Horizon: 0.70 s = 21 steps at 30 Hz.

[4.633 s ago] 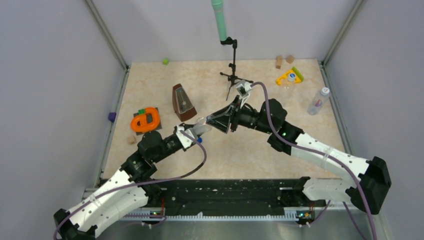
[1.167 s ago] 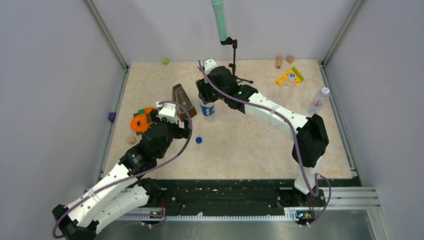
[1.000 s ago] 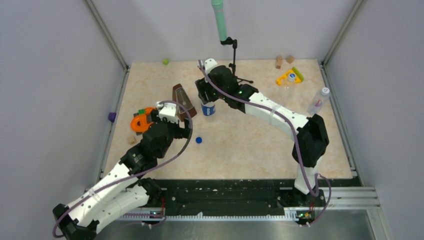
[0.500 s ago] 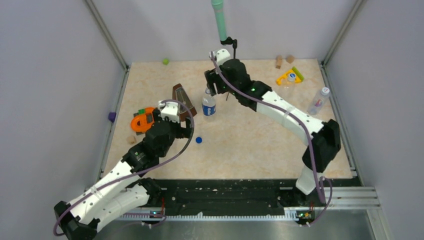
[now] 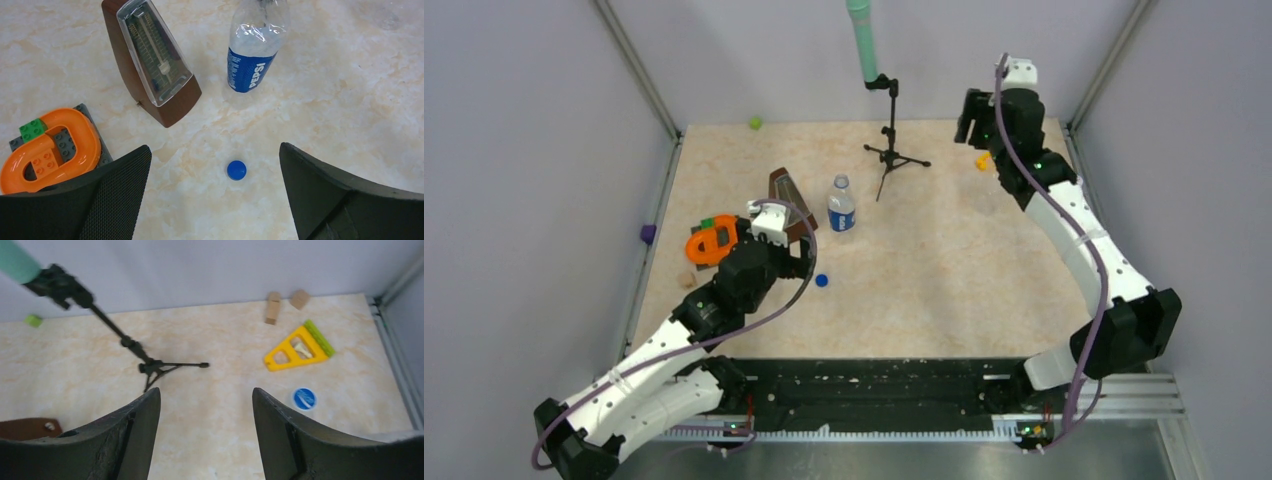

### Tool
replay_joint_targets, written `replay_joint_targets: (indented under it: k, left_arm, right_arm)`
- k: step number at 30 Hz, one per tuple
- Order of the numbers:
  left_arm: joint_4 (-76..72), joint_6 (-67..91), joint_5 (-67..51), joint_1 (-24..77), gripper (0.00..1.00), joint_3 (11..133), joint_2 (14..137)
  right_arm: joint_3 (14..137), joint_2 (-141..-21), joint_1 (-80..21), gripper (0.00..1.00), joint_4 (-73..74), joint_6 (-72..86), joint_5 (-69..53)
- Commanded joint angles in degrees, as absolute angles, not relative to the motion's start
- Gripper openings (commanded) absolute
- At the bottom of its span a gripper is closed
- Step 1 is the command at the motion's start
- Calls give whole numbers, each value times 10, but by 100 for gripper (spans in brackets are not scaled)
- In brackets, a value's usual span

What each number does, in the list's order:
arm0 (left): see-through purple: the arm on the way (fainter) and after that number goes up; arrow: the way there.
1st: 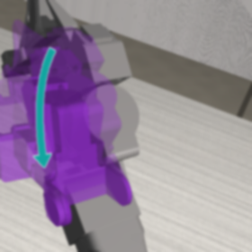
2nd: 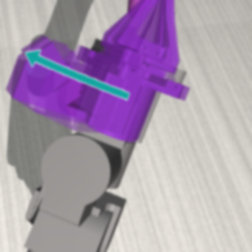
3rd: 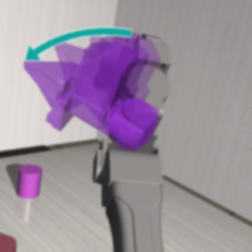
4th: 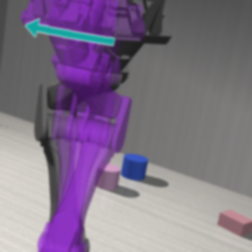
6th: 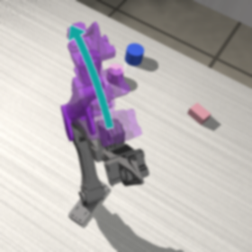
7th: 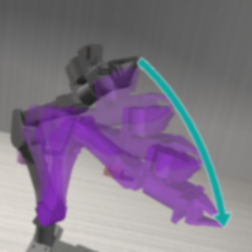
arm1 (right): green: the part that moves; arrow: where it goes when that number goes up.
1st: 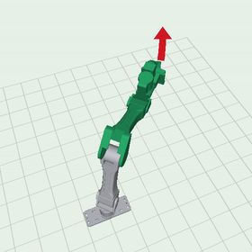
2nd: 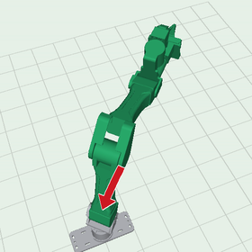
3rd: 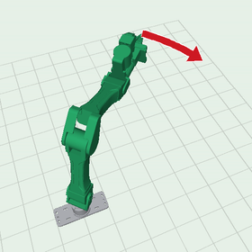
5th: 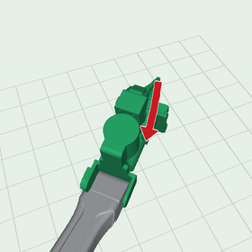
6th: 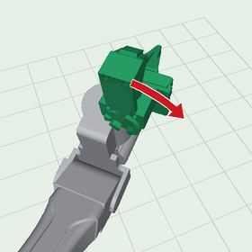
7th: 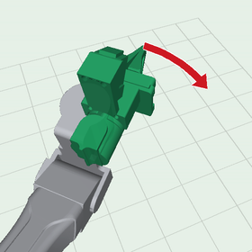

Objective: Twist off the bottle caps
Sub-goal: Pick up the plastic bottle at the center of the board.

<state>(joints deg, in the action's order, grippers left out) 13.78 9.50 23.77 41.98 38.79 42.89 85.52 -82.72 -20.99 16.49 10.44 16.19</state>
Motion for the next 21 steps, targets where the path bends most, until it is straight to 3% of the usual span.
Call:
replay_joint_targets:
  k: [1, 16, 21]
  left_arm:
    - [114, 91, 206, 416, 99, 410, 423]
    - [124, 82, 194, 415, 99, 410, 432]
    - [125, 69, 170, 415, 94, 412, 440]
  right_arm:
    - [864, -838, -149, 66, 212, 132, 162]
    - [887, -911, -86, 66, 243, 112, 179]
    - [873, -918, -73, 65, 231, 117, 176]
